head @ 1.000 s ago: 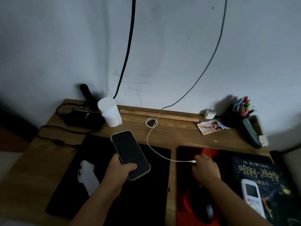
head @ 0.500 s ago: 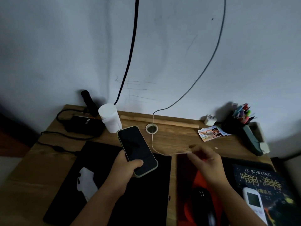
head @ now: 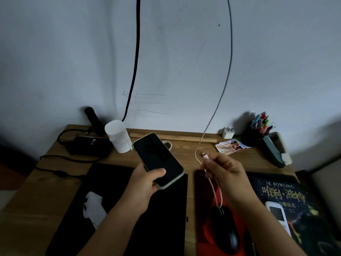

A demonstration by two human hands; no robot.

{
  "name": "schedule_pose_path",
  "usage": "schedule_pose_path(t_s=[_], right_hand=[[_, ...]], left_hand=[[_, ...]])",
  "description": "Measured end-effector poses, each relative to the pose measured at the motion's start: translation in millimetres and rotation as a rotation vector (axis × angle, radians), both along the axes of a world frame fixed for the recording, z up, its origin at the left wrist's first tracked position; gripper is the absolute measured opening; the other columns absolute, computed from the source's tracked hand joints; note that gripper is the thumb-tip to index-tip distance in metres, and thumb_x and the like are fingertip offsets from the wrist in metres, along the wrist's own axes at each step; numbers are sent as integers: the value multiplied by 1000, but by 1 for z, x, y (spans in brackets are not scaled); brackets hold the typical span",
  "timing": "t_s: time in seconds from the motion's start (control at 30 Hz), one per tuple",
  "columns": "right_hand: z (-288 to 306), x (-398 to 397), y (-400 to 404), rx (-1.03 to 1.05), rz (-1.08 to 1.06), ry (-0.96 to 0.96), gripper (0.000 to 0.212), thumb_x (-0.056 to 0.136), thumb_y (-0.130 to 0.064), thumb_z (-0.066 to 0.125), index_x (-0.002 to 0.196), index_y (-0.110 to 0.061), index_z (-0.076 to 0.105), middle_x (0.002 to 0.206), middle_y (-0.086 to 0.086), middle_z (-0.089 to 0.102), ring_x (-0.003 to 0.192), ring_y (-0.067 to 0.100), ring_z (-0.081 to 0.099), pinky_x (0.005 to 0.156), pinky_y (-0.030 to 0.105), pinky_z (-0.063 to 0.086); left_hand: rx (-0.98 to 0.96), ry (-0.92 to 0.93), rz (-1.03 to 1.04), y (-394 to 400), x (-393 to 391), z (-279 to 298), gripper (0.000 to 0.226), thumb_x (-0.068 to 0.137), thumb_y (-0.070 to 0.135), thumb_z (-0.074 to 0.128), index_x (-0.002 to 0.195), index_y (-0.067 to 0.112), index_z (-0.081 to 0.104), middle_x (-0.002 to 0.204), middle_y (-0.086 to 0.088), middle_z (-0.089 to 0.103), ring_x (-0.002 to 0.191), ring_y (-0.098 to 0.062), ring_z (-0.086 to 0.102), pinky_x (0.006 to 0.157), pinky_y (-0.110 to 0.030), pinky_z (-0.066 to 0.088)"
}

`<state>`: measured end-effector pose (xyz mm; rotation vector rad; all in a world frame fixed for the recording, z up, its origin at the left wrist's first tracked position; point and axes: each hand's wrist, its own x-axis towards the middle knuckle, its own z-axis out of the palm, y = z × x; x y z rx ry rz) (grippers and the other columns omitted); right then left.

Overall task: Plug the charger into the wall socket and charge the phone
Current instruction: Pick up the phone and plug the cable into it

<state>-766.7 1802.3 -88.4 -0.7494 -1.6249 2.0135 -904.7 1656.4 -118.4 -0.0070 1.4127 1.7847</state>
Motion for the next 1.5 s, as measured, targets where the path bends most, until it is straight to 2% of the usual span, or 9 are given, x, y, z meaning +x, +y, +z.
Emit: schedule_pose_path(t_s=[0.17, 0.27, 0.4, 0.53, 0.83, 1.03, 1.17, 1.33, 1.5], right_hand=[[-1, 8, -23, 50, 118, -130, 15, 84, -5, 60, 72, -8, 69, 57, 0, 65, 44, 9, 51, 46, 15, 41], [-1, 12, -35, 45, 117, -176, 14, 83, -11, 64, 71, -6, 69, 55, 5, 63, 41, 9, 49, 42, 16, 40], [1, 14, -46, 80, 105, -210, 16, 83, -17, 65, 68, -11, 70, 52, 1, 60, 43, 8, 49, 42, 16, 40], [7, 12, -50, 72, 65, -198, 19, 83, -19, 65, 65, -17, 71, 47, -2, 59, 40, 6, 48, 41, 15, 39], [14, 9, -50, 22, 20, -217, 20, 82, -18, 65, 67, -6, 69, 44, -3, 54, 37, 3, 41, 38, 14, 33], [18, 8, -48, -80, 55, -234, 23, 82, -18, 65, 73, 4, 64, 44, -2, 53, 34, 5, 38, 35, 14, 31], [18, 7, -47, -125, 43, -237, 24, 82, -17, 65, 74, 5, 64, 45, -1, 55, 35, 6, 40, 35, 15, 33], [16, 5, -49, -97, 10, -233, 22, 83, -16, 64, 69, 0, 65, 46, -1, 57, 36, 7, 42, 36, 16, 35], [16, 5, -51, -83, 10, -220, 21, 84, -15, 62, 72, 2, 64, 46, -1, 56, 37, 8, 42, 37, 18, 35]], left_hand=[[106, -57, 23, 4, 5, 10, 39, 77, -4, 57, 114, 9, 56, 106, -16, 69, 88, -28, 71, 58, -33, 58], [144, -62, 20, 5, 7, 15, 42, 78, -3, 56, 118, 6, 53, 115, -21, 64, 102, -33, 65, 67, -36, 57], [182, -70, 14, 7, 11, 22, 39, 78, -1, 55, 117, 2, 54, 115, -22, 64, 87, -26, 66, 55, -26, 56], [190, -33, -12, 9, 14, 25, 42, 71, 3, 60, 113, 3, 58, 106, -18, 67, 81, -23, 69, 55, -26, 56], [195, 13, -34, 10, 15, 29, 47, 62, 9, 64, 109, 8, 60, 92, -11, 72, 73, -19, 71, 53, -25, 55], [138, 59, -50, 12, 17, 29, 47, 71, 3, 61, 117, 10, 55, 112, -18, 66, 98, -31, 67, 65, -32, 57], [110, 105, -52, 14, 19, 28, 40, 79, 0, 56, 118, 11, 54, 114, -20, 65, 99, -33, 66, 72, -38, 53], [97, 130, -45, 17, 22, 26, 42, 80, 2, 57, 119, 14, 54, 113, -17, 66, 95, -30, 68, 66, -34, 54], [66, 162, -73, 16, 23, 27, 38, 82, 2, 55, 118, 14, 55, 115, -20, 64, 103, -35, 63, 77, -42, 52]])
